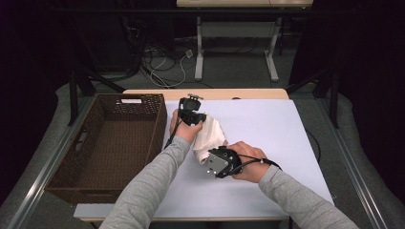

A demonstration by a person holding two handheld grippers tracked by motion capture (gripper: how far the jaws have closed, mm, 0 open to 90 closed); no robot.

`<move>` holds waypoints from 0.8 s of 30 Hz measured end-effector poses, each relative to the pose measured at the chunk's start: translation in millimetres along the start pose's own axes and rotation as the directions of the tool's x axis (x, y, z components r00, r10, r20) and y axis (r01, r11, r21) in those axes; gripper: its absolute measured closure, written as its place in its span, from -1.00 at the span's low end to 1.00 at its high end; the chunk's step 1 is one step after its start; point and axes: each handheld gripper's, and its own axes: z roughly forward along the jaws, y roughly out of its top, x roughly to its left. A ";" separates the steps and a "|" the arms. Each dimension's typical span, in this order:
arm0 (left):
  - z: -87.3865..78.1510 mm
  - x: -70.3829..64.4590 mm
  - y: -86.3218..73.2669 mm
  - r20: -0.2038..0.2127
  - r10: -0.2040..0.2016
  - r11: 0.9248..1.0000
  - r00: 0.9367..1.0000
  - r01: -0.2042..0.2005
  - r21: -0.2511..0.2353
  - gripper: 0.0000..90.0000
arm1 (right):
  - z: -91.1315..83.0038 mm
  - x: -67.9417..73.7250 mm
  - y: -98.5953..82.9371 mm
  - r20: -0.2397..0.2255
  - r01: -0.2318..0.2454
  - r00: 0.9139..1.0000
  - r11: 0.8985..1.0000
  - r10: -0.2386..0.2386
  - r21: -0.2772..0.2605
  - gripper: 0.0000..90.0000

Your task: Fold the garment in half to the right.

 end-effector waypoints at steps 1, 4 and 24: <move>-2.0 -3.2 -0.3 0.003 0.011 1.000 1.000 -0.011 -0.001 0.91 | -1.4 -0.6 -0.5 0.004 -0.005 1.000 1.000 0.005 -0.001 0.74; -7.2 -11.7 -1.6 0.014 0.036 0.999 0.999 -0.036 0.001 0.91 | -6.7 -2.3 -2.5 0.010 -0.015 1.000 1.000 0.015 -0.008 0.74; -43.5 -32.0 -10.3 0.067 0.067 0.998 0.996 -0.066 -0.014 0.91 | -33.5 -6.6 -2.5 0.043 -0.044 0.998 0.996 0.048 -0.075 0.74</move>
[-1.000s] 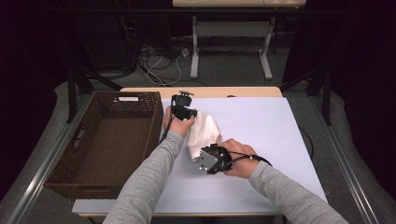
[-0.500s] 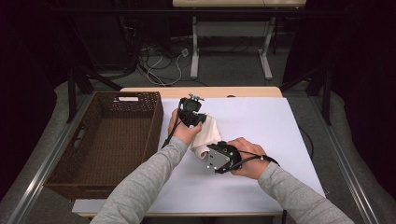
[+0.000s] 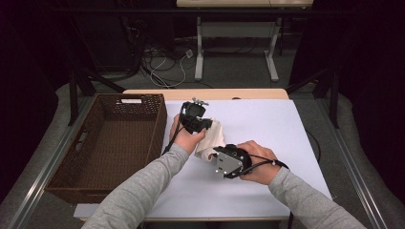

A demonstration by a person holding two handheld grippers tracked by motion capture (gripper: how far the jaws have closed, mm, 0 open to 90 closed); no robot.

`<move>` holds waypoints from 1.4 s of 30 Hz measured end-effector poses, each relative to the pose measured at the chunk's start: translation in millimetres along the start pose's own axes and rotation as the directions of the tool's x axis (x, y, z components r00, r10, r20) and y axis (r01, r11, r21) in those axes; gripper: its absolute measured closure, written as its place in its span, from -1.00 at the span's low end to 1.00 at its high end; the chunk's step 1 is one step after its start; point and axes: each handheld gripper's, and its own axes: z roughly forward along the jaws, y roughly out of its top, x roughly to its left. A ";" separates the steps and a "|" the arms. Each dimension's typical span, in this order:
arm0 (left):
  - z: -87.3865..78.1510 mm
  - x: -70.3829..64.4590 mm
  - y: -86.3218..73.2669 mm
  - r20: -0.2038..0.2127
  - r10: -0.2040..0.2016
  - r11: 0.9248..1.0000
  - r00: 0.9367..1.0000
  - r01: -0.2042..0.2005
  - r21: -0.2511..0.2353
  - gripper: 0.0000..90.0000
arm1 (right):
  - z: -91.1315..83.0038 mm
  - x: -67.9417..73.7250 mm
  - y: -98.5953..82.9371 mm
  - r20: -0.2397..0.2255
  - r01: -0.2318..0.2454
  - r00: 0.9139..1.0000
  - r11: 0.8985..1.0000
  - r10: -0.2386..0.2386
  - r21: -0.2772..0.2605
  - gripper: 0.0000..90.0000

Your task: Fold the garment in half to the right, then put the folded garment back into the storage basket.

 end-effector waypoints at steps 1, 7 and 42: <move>-2.0 -1.1 -0.4 0.001 -0.004 1.000 1.000 0.004 0.001 0.91 | -1.3 0.1 0.8 0.005 -0.001 1.000 1.000 0.001 0.003 0.74; -17.6 -5.7 -5.1 0.010 -0.014 1.000 1.000 0.014 -0.004 0.91 | -8.8 0.0 7.4 0.011 0.002 1.000 1.000 -0.002 -0.011 0.74; -90.5 31.1 5.5 -0.023 -0.058 0.998 0.998 0.058 -0.009 0.91 | -10.4 -24.0 59.7 0.030 0.034 0.999 0.994 -0.031 -0.100 0.74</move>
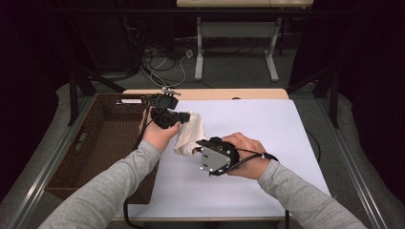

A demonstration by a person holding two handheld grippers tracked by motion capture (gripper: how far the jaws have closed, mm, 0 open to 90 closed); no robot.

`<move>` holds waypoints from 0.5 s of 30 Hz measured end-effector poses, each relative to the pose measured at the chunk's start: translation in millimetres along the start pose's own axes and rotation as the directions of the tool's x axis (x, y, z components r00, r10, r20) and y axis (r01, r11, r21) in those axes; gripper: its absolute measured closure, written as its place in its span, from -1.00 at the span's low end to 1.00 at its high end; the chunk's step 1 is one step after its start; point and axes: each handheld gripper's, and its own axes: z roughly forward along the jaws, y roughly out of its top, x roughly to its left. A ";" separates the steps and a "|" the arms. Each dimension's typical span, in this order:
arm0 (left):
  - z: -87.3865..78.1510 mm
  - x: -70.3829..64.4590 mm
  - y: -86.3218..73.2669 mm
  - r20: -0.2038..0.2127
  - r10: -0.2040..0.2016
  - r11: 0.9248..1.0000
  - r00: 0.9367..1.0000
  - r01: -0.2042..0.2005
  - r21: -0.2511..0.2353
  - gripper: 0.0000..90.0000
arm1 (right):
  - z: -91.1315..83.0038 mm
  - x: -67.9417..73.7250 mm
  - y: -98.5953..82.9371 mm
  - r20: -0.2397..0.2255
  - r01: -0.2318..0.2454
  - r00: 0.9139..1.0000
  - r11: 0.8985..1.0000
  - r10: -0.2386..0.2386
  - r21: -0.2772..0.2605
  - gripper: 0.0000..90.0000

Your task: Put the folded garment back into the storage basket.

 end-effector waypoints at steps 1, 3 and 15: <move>-1.5 1.8 1.8 -0.001 -0.006 1.000 1.000 0.006 -0.004 0.91 | 0.6 -2.0 1.4 0.001 -0.002 1.000 1.000 0.002 0.001 0.74; -4.0 5.3 5.0 -0.004 -0.010 1.000 1.000 0.010 -0.007 0.91 | 2.1 -6.1 3.8 0.003 -0.001 1.000 1.000 0.001 -0.007 0.74; -23.4 35.6 21.4 -0.030 -0.028 1.000 0.999 0.029 0.008 0.91 | 18.7 -26.4 22.4 0.008 -0.003 1.000 0.999 0.003 -0.041 0.74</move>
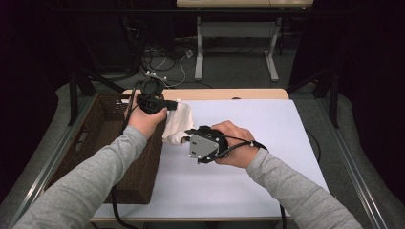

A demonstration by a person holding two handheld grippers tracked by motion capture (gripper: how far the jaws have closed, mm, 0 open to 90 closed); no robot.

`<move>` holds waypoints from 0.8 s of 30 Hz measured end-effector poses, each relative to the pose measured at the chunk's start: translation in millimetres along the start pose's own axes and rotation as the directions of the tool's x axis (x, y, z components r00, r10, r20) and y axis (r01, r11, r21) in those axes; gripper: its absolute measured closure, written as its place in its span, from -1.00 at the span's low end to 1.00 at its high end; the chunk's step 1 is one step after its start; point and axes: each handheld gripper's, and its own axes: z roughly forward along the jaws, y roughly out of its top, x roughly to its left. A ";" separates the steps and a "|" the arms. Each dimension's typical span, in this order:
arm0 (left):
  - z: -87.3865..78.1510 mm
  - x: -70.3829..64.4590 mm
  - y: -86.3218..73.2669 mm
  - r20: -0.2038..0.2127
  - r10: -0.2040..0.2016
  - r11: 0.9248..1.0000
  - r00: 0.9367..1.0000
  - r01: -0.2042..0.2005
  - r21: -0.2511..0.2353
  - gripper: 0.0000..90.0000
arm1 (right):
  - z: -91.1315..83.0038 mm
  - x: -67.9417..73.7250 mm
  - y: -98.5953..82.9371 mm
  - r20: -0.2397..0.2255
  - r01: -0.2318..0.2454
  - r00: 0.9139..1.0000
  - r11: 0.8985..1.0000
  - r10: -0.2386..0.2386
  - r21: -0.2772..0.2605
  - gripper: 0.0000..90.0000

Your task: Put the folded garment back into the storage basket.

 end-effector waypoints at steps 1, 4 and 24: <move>-1.8 2.8 1.2 -0.003 0.001 1.000 1.000 -0.001 -0.002 0.91 | 1.2 -0.4 2.0 0.001 -0.001 1.000 1.000 0.001 -0.003 0.74; -6.9 12.3 6.7 -0.011 -0.003 1.000 1.000 0.003 -0.006 0.91 | 6.2 -2.2 9.9 0.002 -0.003 1.000 1.000 0.003 -0.012 0.74; -35.1 55.8 14.8 -0.029 -0.009 1.000 1.000 0.009 0.002 0.91 | 42.4 -10.2 53.0 0.002 -0.025 1.000 0.999 0.025 -0.026 0.74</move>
